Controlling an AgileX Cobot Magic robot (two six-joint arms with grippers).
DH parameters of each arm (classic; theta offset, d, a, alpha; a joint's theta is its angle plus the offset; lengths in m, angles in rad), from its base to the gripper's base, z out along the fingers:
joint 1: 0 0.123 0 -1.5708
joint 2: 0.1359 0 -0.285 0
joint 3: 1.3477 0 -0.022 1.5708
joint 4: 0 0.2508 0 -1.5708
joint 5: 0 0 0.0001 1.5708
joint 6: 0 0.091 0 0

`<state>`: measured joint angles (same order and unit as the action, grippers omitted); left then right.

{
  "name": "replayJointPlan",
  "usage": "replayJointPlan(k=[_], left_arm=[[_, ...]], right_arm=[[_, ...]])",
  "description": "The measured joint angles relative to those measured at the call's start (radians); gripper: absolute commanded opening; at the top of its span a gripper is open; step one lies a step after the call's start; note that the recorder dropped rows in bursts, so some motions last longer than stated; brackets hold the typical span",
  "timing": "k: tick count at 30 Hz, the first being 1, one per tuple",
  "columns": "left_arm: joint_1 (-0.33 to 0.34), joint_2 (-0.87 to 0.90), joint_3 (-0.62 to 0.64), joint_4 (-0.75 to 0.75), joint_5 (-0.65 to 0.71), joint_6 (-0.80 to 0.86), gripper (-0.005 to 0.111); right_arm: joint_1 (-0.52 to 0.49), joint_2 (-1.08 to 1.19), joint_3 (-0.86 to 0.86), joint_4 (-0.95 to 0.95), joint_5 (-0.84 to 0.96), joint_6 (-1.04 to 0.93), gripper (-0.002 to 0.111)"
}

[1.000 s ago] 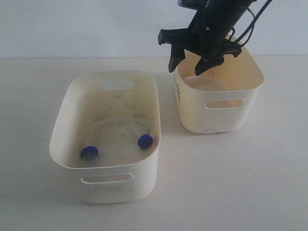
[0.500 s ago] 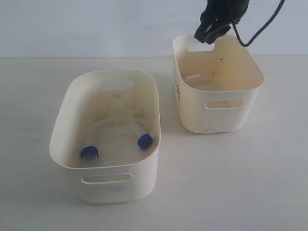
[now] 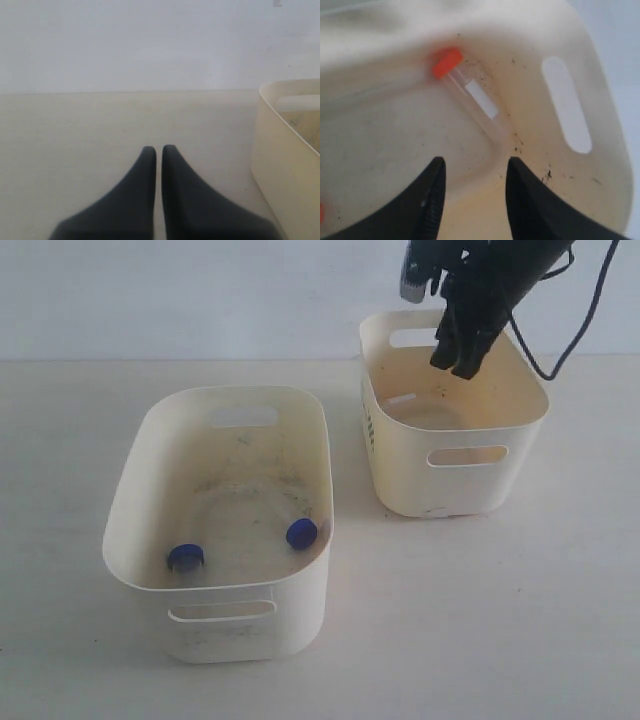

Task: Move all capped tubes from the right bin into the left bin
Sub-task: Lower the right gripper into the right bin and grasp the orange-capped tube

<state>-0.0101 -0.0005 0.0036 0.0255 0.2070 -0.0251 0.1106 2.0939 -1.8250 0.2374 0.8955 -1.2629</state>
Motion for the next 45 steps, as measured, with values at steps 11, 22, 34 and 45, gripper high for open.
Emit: replayJointPlan(k=[11, 22, 34, 45], left_arm=[[0.000, 0.000, 0.000, 0.000, 0.000, 0.000, 0.004], [0.000, 0.000, 0.000, 0.000, 0.000, 0.000, 0.004], [0.000, 0.000, 0.000, 0.000, 0.000, 0.000, 0.004], [0.000, 0.000, 0.000, 0.000, 0.000, 0.000, 0.004]], right_arm=[[-0.028, 0.122, 0.000, 0.151, 0.005, -0.444, 0.038], [-0.024, 0.223, 0.000, 0.237, -0.244, -0.652, 0.038], [0.019, 0.281, 0.000, 0.246, -0.362, -0.706, 0.044], [0.040, 0.283, 0.000, 0.246, -0.415, -0.700, 0.058]])
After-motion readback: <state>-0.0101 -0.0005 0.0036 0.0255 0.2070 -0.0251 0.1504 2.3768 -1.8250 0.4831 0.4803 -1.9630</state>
